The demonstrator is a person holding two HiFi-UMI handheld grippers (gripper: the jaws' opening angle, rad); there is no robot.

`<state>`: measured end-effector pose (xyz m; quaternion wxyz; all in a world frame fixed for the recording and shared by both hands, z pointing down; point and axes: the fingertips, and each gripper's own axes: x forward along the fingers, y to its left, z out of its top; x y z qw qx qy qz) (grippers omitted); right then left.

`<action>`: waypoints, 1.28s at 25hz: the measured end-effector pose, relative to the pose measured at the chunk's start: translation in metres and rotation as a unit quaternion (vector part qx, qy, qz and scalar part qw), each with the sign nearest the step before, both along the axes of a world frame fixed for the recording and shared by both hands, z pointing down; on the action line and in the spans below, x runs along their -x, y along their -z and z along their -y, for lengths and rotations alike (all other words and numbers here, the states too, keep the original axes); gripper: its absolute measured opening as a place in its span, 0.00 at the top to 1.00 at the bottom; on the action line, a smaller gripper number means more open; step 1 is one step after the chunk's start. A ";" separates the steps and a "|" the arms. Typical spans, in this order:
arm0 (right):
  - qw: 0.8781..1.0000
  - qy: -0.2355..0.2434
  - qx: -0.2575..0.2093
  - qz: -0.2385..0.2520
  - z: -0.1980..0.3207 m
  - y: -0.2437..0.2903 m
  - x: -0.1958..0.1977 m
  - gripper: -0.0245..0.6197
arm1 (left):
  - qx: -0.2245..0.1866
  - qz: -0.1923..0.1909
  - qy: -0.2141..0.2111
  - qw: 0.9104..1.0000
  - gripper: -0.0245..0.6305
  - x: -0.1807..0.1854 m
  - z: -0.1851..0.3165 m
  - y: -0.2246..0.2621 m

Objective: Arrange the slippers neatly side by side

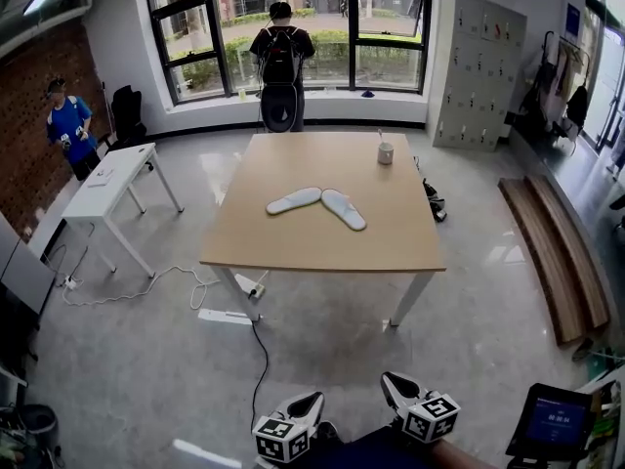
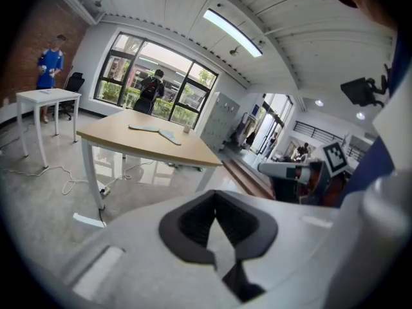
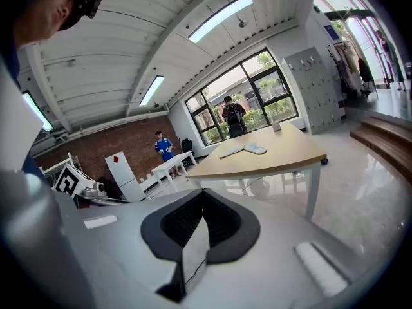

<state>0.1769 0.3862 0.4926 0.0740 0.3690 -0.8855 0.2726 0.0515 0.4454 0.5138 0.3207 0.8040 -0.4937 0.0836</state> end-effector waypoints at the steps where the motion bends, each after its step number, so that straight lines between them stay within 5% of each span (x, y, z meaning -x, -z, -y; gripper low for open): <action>1: 1.000 0.001 -0.006 -0.006 0.003 0.000 0.005 0.95 | 0.002 -0.003 0.000 1.000 0.96 0.006 0.003 -0.001; 12: 0.999 -0.002 -0.022 -0.046 0.040 0.004 0.038 0.95 | 0.020 -0.019 -0.002 1.000 0.96 0.034 0.038 -0.014; 23: 0.998 0.055 -0.018 -0.012 0.128 0.008 0.076 0.95 | 0.018 0.000 0.055 0.998 0.96 0.065 0.115 -0.011; 32: 0.998 0.069 -0.005 -0.001 0.212 -0.008 0.062 0.95 | 0.014 0.012 0.067 0.998 0.96 0.052 0.197 -0.005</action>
